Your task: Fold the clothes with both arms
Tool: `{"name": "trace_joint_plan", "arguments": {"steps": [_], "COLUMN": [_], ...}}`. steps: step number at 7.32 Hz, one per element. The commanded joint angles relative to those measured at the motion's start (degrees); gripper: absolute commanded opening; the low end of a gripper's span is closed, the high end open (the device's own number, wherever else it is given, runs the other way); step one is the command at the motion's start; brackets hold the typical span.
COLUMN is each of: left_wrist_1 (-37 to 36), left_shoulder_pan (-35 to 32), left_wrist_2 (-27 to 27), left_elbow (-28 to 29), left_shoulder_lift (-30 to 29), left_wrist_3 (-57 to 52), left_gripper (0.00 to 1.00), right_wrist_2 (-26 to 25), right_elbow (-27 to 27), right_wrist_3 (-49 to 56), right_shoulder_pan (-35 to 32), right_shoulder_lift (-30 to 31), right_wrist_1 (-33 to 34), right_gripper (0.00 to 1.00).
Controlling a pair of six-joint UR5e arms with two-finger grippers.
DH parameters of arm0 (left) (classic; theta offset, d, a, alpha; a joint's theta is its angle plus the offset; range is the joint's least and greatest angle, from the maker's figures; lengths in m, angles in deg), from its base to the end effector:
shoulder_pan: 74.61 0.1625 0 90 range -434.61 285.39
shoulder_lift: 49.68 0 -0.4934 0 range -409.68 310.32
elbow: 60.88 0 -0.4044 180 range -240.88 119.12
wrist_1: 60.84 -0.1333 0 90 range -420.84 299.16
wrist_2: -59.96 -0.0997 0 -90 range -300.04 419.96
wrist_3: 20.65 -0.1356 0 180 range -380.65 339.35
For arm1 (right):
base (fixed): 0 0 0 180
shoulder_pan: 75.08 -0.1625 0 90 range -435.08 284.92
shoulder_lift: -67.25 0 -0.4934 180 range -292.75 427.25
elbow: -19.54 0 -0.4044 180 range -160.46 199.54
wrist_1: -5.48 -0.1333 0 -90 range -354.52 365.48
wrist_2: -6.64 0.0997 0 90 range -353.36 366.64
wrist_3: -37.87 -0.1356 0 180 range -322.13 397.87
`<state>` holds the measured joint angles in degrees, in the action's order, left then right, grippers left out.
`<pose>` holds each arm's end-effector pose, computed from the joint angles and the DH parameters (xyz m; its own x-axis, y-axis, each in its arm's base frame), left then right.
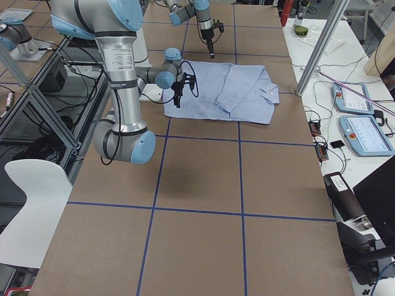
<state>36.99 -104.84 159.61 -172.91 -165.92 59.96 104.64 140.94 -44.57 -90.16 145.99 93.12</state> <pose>0.5093 -0.4247 0.2951 0.5368 -0.1266 -0.8341 0.2925 0.9553 0.0432 -0.5102 -0.2560 0.3968 0.6980 0.0531 0.7141 -0.0714 0.9974 -0.0045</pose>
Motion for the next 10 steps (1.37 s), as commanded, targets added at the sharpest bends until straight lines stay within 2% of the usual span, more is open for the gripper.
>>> {"name": "trace_joint_plan", "arguments": {"steps": [1,10], "left_wrist_1": [-0.09,-0.36], "left_shoulder_pan": [0.08,0.35], "left_wrist_2": [-0.07,-0.33], "left_elbow": [-0.38,-0.91], "left_shoulder_lift": [-0.04,-0.48], "left_wrist_3": [0.16,0.25], "left_gripper": [1.00,1.00], "right_wrist_2": [-0.18,1.49], "right_elbow": [0.33,-3.54], "right_wrist_3": [-2.62,-2.99], "right_shoulder_pan": [1.01,3.74], "right_shoulder_lift": [5.09,4.14], "right_wrist_1": [-5.36,-5.37], "right_gripper": [1.00,0.97]}}
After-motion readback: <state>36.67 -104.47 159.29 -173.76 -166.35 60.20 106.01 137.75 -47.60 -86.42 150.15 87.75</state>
